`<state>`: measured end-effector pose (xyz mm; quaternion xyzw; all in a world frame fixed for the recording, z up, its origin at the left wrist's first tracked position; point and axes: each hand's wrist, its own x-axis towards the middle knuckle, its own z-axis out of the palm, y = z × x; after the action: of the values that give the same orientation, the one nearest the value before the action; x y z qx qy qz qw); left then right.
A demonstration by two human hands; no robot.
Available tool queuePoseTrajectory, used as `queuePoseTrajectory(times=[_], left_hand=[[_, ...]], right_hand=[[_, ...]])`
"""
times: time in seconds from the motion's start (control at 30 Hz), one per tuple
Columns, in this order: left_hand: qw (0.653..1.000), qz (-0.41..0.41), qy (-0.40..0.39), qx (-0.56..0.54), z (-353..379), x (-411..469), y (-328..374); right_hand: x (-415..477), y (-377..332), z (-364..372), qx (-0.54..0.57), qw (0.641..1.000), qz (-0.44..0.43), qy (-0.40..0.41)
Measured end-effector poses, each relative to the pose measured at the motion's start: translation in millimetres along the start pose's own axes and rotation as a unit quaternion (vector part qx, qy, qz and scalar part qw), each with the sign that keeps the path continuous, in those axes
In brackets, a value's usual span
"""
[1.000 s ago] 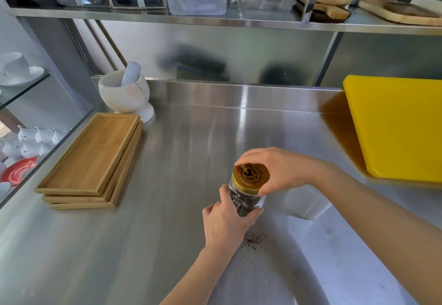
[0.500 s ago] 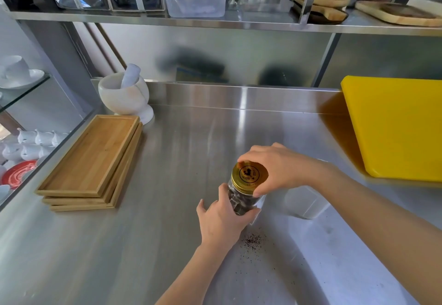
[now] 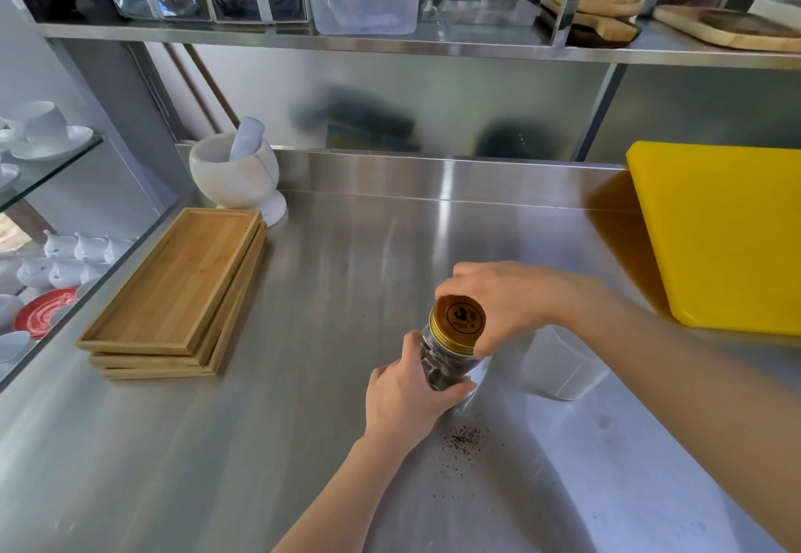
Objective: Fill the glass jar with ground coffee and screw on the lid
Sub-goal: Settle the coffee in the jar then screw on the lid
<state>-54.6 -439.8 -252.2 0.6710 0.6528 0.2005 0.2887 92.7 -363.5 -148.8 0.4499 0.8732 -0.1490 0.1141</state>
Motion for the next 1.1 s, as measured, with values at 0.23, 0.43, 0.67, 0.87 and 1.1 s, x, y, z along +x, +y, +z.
queuePoseTrajectory(times=[0.23, 0.43, 0.67, 0.87, 1.1], left_hand=[[1.0, 0.013, 0.007, 0.009, 0.0, 1.1, -1.6], [1.0, 0.021, 0.016, 0.013, -0.4, 1.3, -2.2], [1.0, 0.024, 0.015, 0.008, 0.1, 1.3, -2.5], [1.0, 0.021, 0.016, 0.005, -0.9, 0.7, -1.4], [1.0, 0.017, 0.014, 0.001, 0.1, 2.2, -3.0]], right_hand=[[-5.6, 1.8, -11.7, 0.036, 0.999, -0.006, 0.012], [-8.4, 5.1, -17.8, 0.038, 0.999, -0.007, -0.006], [-3.8, 0.8, -11.9, 0.048, 0.998, -0.027, -0.022], [-2.1, 1.1, -6.9, 0.042, 0.998, -0.032, -0.031], [-1.9, -1.9, -7.0, 0.034, 0.999, 0.017, -0.021]])
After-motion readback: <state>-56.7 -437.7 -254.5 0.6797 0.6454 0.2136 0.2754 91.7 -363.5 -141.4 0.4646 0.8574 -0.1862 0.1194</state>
